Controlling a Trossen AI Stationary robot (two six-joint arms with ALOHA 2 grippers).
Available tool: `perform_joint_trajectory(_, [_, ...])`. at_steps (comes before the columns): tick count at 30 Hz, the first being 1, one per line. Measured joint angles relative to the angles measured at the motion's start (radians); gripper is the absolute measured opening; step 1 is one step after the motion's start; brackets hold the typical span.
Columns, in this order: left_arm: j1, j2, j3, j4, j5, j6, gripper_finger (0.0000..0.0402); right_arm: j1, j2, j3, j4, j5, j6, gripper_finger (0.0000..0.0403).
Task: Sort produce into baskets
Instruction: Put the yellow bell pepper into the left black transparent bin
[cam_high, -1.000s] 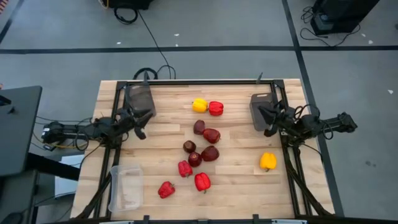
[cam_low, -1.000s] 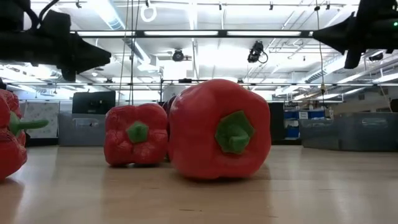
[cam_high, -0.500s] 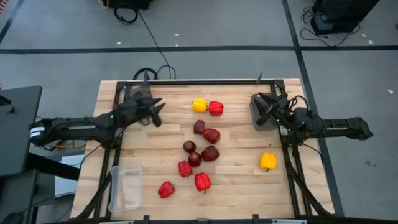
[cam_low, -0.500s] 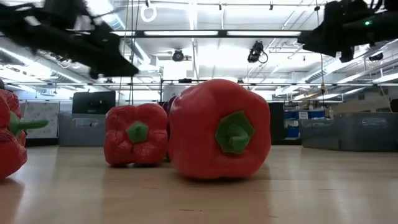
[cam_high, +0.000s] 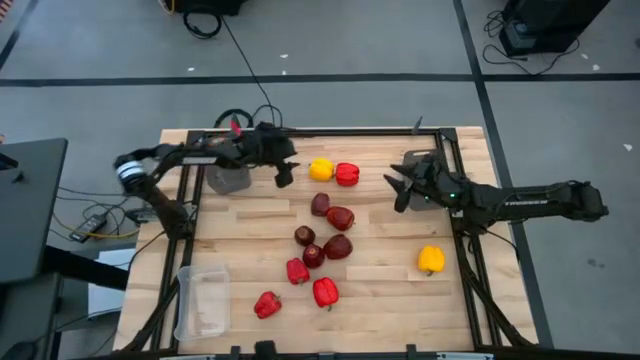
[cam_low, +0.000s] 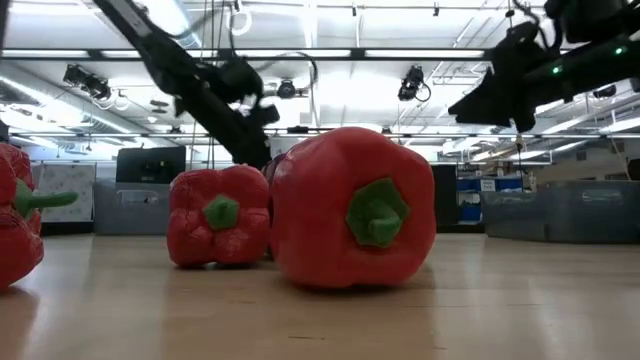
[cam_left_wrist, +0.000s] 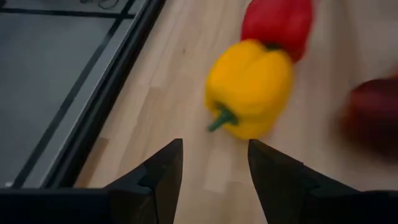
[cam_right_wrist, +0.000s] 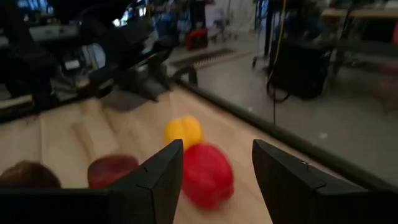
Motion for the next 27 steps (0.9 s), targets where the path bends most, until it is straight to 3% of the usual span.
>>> perform_joint_trajectory(12, [0.020,0.256,0.168,-0.051,0.011,0.096,0.0182,0.000,0.159,0.000,0.057,-0.008,0.051,0.0201])
perform_joint_trajectory(19, [-0.004,0.269,0.182,-0.086,0.072,0.216,0.0182,0.000,0.186,0.000,0.087,-0.023,0.045,0.0201])
perform_joint_trajectory(27, [-0.009,0.268,0.182,-0.026,0.074,0.224,0.0168,0.000,0.186,0.000,0.118,-0.034,0.043,0.0198])
